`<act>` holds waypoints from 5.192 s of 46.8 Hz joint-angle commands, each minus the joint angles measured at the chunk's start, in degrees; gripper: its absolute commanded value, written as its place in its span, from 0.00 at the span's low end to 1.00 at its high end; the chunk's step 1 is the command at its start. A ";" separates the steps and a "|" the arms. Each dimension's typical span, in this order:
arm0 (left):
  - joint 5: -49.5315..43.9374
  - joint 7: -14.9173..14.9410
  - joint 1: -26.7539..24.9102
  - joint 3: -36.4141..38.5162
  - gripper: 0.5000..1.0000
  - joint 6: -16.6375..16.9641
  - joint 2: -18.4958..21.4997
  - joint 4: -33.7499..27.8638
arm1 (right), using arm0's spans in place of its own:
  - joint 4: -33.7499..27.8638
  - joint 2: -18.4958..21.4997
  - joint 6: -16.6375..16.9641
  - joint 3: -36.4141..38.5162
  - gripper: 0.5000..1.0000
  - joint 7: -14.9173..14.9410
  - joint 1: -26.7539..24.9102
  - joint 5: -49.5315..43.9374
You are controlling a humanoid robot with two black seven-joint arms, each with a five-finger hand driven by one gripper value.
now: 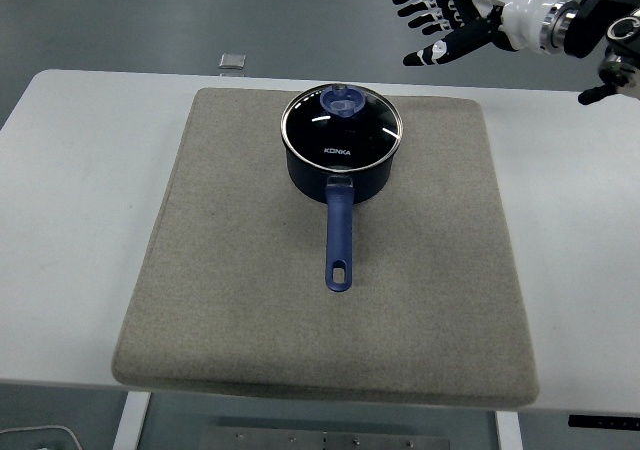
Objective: Lift the pot lid and place it to the right of the pot.
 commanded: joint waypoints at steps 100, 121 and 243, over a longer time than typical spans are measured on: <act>0.00 -0.01 -0.01 0.00 1.00 0.00 0.00 0.00 | -5.74 20.94 -5.66 -23.26 0.54 -1.15 7.82 -11.87; 0.00 -0.01 -0.01 0.00 1.00 0.00 0.00 0.00 | -5.74 20.85 -5.57 -23.35 0.44 -1.06 8.26 -12.05; 0.00 -0.01 -0.01 0.00 1.00 0.00 0.00 0.00 | -2.58 3.62 -9.35 -31.61 0.00 2.54 3.25 -17.15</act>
